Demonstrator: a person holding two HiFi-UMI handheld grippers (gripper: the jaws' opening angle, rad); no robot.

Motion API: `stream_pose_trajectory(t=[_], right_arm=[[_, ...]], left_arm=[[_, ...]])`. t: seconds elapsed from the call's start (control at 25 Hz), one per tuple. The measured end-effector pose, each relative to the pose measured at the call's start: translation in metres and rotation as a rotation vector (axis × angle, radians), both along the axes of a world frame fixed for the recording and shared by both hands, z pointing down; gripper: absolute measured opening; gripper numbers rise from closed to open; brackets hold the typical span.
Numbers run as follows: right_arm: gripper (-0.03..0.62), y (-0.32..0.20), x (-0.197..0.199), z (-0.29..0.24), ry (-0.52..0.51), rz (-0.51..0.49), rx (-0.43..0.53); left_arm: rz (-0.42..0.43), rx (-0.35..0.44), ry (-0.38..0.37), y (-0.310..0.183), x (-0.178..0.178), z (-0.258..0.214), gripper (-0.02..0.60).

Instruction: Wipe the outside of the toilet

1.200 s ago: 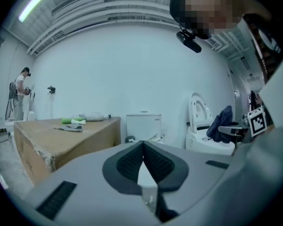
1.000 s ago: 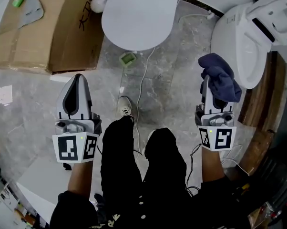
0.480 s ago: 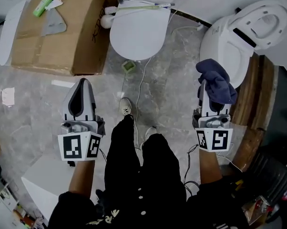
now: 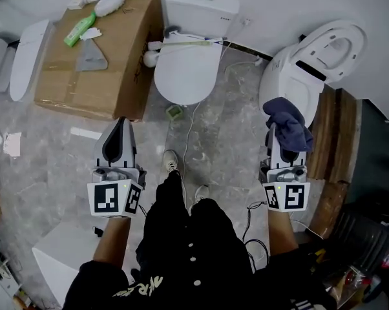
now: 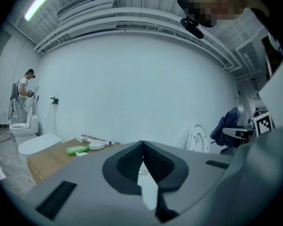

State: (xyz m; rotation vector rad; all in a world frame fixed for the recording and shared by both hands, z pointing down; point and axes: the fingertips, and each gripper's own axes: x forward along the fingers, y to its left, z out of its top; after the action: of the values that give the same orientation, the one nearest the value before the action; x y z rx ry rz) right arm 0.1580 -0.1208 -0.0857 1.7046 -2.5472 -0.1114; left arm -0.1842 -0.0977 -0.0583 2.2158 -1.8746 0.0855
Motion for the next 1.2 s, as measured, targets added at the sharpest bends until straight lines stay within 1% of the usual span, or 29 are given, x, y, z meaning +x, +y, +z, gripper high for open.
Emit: stream_pose_trajectory(t=[0.2, 0.32, 0.56, 0.76, 0.96, 1.2], right_arm=[[0.066, 0.001, 0.002, -0.039, 0.003, 0.036, 0.031], [0.066, 0.0, 0.004, -0.057, -0.014, 0.073, 0.044], [0.066, 0.005, -0.003, -0.074, -0.029, 0.114, 0.049], [0.066, -0.001, -0.009, -0.09, -0.025, 0.134, 0.087], [0.066, -0.004, -0.018, -0.111, -0.045, 0.154, 0.143], [0.066, -0.006, -0.03, -0.118, -0.054, 0.149, 0.161]], left_arm=[[0.007, 0.01, -0.007, -0.002, -0.012, -0.032, 0.006], [0.019, 0.034, -0.014, -0.006, -0.02, -0.047, 0.006], [0.032, 0.068, 0.003, -0.01, -0.031, -0.071, 0.006], [0.024, 0.085, 0.016, -0.017, -0.044, -0.082, 0.006], [0.038, 0.135, 0.011, -0.02, -0.052, -0.104, 0.006], [0.04, 0.154, 0.018, -0.02, -0.061, -0.115, 0.006]])
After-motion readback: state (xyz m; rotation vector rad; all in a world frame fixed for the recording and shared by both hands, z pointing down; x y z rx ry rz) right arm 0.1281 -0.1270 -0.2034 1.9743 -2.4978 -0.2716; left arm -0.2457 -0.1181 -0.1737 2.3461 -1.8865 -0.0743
